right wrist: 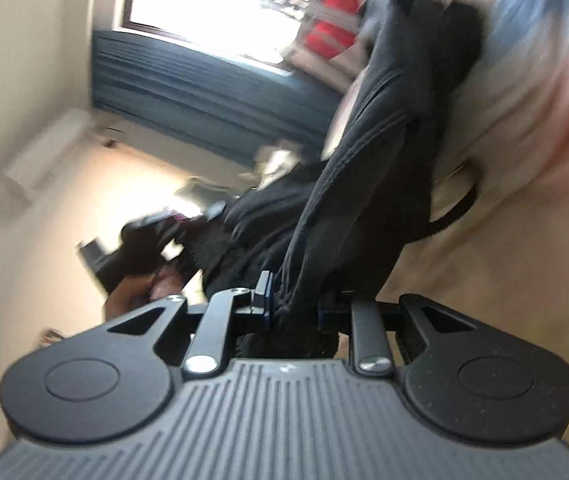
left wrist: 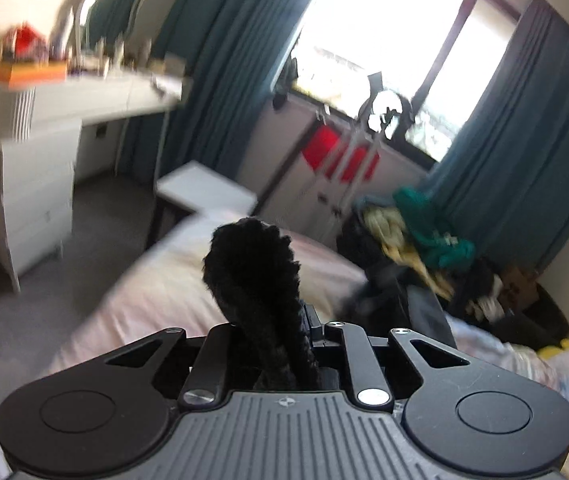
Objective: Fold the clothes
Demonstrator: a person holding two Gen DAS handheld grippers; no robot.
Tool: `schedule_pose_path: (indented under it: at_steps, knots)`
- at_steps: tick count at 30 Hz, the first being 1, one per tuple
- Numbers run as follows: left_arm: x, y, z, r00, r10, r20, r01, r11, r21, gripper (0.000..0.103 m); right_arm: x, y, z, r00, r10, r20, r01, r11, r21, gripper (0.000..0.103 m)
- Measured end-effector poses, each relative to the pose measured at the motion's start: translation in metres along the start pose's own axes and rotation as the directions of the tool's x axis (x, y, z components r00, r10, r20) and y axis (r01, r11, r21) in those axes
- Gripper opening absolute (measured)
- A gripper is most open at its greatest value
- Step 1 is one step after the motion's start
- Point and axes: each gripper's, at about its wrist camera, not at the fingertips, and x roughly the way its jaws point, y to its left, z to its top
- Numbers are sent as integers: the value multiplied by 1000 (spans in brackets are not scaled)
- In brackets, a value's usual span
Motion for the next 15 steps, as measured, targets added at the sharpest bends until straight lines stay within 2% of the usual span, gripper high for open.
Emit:
schedule_pose_path:
  at_steps: [3,4,7,9,11,13,15]
  knots:
    - [25,23,26,997,58,43,-61,996,57,17,53,12,-27,997,58,-60,-58,998,-14,23]
    - [41,36,24,997,77,27,-78,995,62,17,73,12,-37,995,54,-88,-57,998,-34,23]
    - [87,78,11,990,141,-31,-139,988,68,17,126,-5,-59,985,-18,-169,5,997,-82,22]
    - [116,111,-8,975,199,-96,-194,979,57,17,149,-30,-69,970,-96,-224,81,994,-74,20]
    - [136,136,-25,962,232,-140,-230,973,33,19,164,-57,-74,950,-150,-272,140,989,-56,20]
    - [140,159,-30,957,249,-151,-246,968,36,22,163,-69,-71,949,-127,-287,128,992,-15,19]
    - [140,173,-29,956,231,-183,-230,973,27,30,159,-78,-67,950,-89,-298,105,994,36,19]
